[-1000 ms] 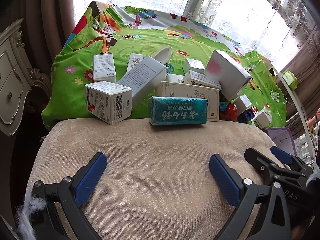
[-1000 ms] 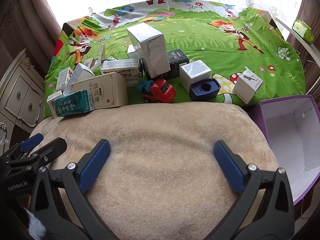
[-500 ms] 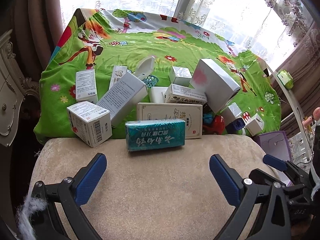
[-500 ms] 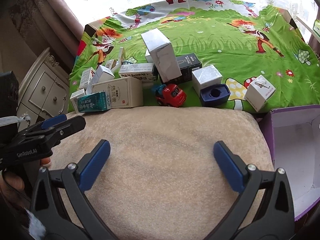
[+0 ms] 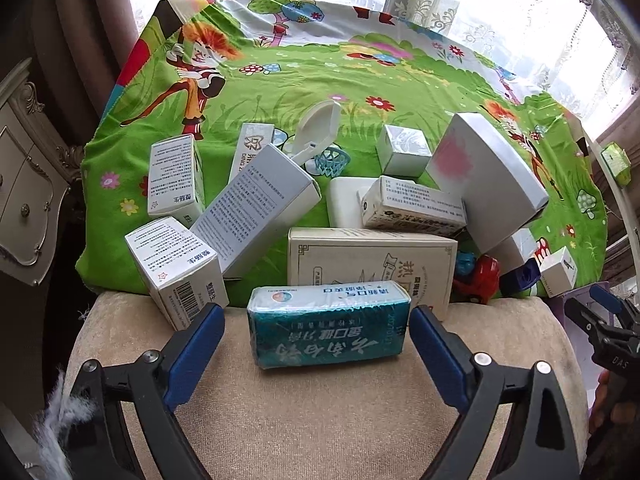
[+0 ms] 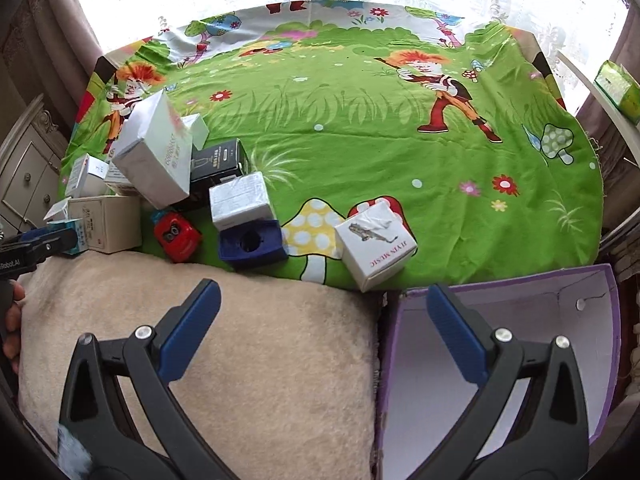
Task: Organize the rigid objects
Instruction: 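Grasp the small white JIYIN MUSIC box with right tool while left grasps teal tissue pack, then carry both held items over the purple box and open both tools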
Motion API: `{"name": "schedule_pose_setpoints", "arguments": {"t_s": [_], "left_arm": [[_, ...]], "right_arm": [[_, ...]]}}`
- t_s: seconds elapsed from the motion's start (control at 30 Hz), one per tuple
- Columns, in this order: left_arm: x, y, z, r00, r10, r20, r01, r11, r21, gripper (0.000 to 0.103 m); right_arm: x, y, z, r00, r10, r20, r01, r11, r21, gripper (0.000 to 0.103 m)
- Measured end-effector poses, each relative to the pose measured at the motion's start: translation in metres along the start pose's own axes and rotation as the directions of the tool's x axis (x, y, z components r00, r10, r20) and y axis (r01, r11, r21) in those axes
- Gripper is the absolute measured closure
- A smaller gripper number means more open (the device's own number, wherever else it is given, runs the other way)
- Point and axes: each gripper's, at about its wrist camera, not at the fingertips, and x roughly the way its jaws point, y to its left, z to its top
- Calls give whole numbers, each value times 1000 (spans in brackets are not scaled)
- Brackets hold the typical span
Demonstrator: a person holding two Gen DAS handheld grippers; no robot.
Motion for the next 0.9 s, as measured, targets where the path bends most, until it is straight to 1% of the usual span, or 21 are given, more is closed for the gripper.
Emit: {"name": "schedule_pose_setpoints", "arguments": {"t_s": [0.03, 0.1, 0.2, 0.3, 0.33, 0.37, 0.4, 0.43, 0.53, 0.63, 0.77, 0.83, 0.9], "left_arm": [[1, 0, 0, 1000, -1, -5, 1, 1000, -1, 17], [3, 0, -1, 1000, -6, -13, 6, 1000, -1, 29], [3, -1, -3, 1000, -4, -8, 4, 1000, 4, 29], [0, -2, -3, 1000, 0, 6, 0, 1000, 9, 29], [-1, -2, -3, 1000, 2, 12, -2, 1000, 11, 29], [-3, -3, -4, 1000, 4, 20, -5, 1000, 13, 29], [-6, -4, -4, 1000, 7, 30, -8, 1000, 16, 29], [-8, -4, -5, 999, 8, 40, -9, 1000, 20, 29], [-17, -9, -5, 997, 4, 72, -7, 999, 37, 29], [-25, -18, -4, 995, -37, 95, 32, 998, 59, 29], [-39, -47, -5, 984, -133, 120, 116, 983, 141, 29], [-44, -66, -7, 973, -199, 115, 175, 966, 191, 29], [-46, -88, -9, 964, -248, 98, 219, 946, 240, 29]], "right_arm": [[6, -2, 2, 1000, -15, -9, 15, 1000, -1, 0], [17, -7, 6, 1000, -18, -9, 18, 1000, 1, 1], [30, -11, 12, 998, -62, -16, 61, 998, -23, 7], [40, -16, 14, 997, -67, -33, 66, 998, -17, 18], [42, -18, 14, 997, -61, -41, 60, 998, -8, 27], [44, -19, 13, 997, -55, -48, 55, 998, -2, 43], [46, -21, 13, 997, -51, -55, 51, 999, 1, 51], [46, -21, 11, 997, -46, -59, 47, 999, 3, 57], [40, -20, 7, 999, -30, -42, 30, 999, 13, 57], [29, -22, 2, 1000, -15, -18, 16, 999, 32, 57], [4, -29, -9, 1000, -4, 23, 2, 997, 77, 57], [-9, -33, -15, 999, -12, 40, 8, 996, 94, 57], [-22, -40, -22, 998, -18, 55, 12, 993, 115, 57]]}}
